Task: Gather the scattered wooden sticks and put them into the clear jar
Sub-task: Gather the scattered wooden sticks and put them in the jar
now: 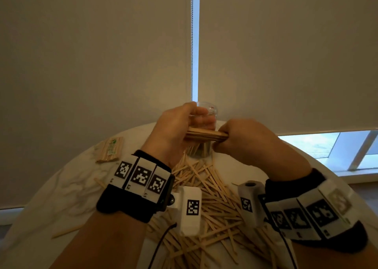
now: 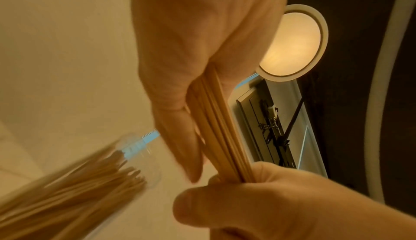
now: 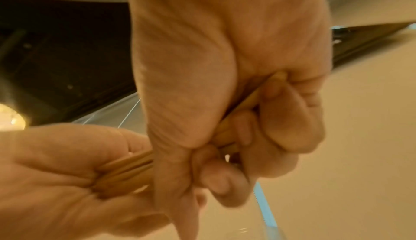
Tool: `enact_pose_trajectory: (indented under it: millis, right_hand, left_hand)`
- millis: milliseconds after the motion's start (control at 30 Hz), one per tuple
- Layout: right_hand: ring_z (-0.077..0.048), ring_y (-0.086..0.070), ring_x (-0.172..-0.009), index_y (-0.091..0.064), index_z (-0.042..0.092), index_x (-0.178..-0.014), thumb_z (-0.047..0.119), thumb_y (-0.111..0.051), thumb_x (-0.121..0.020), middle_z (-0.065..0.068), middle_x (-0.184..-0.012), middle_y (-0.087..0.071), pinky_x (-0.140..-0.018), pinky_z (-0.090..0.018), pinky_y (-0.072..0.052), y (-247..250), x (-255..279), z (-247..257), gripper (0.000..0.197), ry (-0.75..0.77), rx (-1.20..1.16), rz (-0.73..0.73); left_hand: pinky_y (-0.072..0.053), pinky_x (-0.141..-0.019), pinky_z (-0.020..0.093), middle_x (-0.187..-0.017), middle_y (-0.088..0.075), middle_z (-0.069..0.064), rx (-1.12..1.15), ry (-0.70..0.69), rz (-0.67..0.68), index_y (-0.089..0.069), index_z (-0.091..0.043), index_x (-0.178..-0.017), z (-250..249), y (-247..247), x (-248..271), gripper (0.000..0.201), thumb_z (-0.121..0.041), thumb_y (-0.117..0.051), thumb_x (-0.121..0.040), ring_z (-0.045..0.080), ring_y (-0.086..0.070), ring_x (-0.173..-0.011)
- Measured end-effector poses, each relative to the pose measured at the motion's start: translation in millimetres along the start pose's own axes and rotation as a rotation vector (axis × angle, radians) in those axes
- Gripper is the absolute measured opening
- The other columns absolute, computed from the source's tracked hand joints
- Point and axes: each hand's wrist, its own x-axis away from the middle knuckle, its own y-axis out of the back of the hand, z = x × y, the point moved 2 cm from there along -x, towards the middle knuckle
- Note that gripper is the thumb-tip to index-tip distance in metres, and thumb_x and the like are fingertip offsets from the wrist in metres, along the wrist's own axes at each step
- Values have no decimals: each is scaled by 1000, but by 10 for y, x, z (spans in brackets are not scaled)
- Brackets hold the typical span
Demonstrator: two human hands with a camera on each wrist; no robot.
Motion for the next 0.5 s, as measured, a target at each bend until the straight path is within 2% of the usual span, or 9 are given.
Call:
enact_pose_trajectory:
  millis: [67, 133, 200, 300, 400, 500]
  right_hand:
    - [-7, -52, -59, -65, 26, -77, 39, -68, -88, 8, -63, -54, -53, -23, -39, 30, 7, -21, 16, -10, 14, -12]
    - [-5, -49, -57, -56, 31, -71, 42, -73, -84, 10, -63, -53, -51, -21, -34, 31, 25, 16, 23, -7, 5, 58]
    - [-4, -55, -62, -61, 35, -82, 43, -80, -77, 11, -69, -59, -52, -19, -35, 27, 40, 70, 20, 8, -102, 110]
    - [-4, -60, -69, -64, 37, -93, 44, -85, -69, 12, -80, -65, -54, -19, -40, 54, 52, 92, 33, 35, -221, 78]
    - [-4, -57, -69, -62, 35, -91, 47, -83, -70, 12, -82, -64, -57, -20, -39, 74, 33, 103, 32, 103, -183, -21]
    - [-9, -58, -74, -68, 34, -106, 53, -77, -74, 9, -87, -68, -62, -26, -43, 78, 22, 85, 38, 105, -40, -120]
  left_hand:
    - [-61, -62, 35, -94, -76, 18, -160, 28, 32, -71, 0, -100, 8, 27, 1, 38, -35, -58, -97, 29, -75, -80]
    - [-58, -55, 29, -88, -76, 16, -325, -5, 41, -73, 1, -93, 37, 79, -18, 38, -37, -68, -90, 25, -75, -72]
    - [-56, -54, 25, -82, -76, 12, -428, -27, 53, -73, 0, -91, 68, 144, -42, 37, -36, -74, -85, 23, -74, -70]
    - [-49, -46, 20, -76, -75, 9, -422, 11, 41, -72, -1, -90, 92, 256, -86, 35, -35, -77, -82, 18, -66, -59]
    - [-39, -42, 19, -73, -70, 9, -411, 11, 6, -73, -9, -82, 113, 307, -125, 32, -40, -77, -80, 12, -53, -51]
    - [-36, -41, 20, -75, -68, 13, -407, -34, -2, -74, -9, -82, 133, 255, -130, 37, -45, -75, -81, 12, -49, -47]
